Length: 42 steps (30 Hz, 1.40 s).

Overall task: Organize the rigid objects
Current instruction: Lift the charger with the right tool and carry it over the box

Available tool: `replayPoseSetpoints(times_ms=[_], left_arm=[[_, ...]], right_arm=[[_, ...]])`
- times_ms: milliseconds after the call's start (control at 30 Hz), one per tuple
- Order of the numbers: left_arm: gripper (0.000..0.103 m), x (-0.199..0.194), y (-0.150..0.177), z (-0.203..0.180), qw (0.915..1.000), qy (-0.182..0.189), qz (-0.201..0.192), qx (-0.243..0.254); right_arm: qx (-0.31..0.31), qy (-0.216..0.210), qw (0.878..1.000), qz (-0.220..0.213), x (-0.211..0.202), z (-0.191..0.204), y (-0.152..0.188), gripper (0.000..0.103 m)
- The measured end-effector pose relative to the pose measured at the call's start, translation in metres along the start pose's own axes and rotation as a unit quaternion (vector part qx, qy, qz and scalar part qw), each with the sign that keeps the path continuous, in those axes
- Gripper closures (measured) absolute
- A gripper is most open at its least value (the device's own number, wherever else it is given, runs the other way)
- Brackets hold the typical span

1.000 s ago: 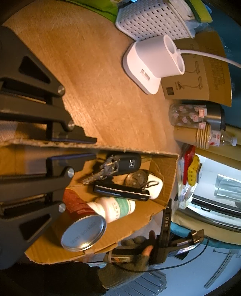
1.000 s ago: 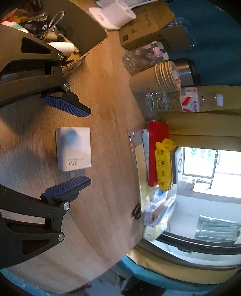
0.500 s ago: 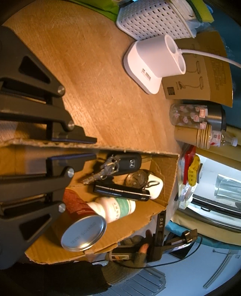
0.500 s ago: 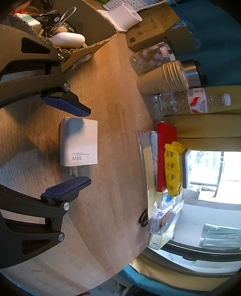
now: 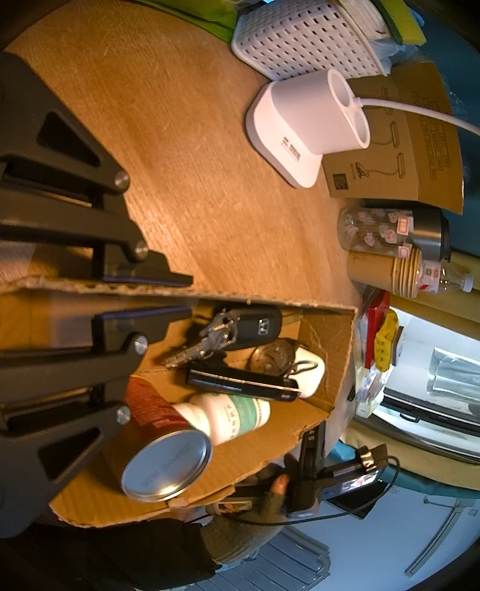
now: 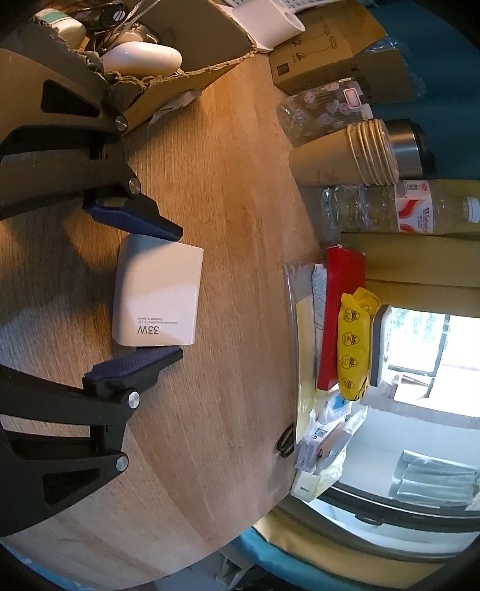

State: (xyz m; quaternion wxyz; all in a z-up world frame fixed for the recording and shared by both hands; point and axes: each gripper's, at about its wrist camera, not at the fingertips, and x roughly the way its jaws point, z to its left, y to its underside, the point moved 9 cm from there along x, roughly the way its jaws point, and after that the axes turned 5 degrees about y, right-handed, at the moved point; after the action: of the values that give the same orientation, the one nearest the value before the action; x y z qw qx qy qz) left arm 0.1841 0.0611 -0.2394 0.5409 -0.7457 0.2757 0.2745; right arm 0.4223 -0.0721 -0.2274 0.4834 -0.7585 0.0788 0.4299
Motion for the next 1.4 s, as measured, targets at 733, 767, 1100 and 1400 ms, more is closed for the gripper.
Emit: replayPoseSetpoints(times_ms=[733, 767, 1100, 1400], left_arm=[[0.092, 0.000, 0.000, 0.000, 1.0000, 0.000, 0.000, 0.000], [0.092, 0.000, 0.000, 0.000, 1.0000, 0.000, 0.000, 0.000], [0.092, 0.000, 0.000, 0.000, 1.0000, 0.000, 0.000, 0.001], [0.092, -0.001, -0.001, 0.001, 1.0000, 0.000, 0.000, 0.001]], right_arm=[[0.022, 0.014, 1.000, -0.005, -0.017, -0.003, 0.010, 0.043], [0.023, 0.016, 1.000, -0.005, -0.018, -0.003, 0.011, 0.043], [0.041, 0.033, 0.998, -0.018, -0.046, -0.002, 0.022, 0.043], [0.062, 0.043, 0.996, -0.045, -0.092, 0.000, 0.029, 0.043]])
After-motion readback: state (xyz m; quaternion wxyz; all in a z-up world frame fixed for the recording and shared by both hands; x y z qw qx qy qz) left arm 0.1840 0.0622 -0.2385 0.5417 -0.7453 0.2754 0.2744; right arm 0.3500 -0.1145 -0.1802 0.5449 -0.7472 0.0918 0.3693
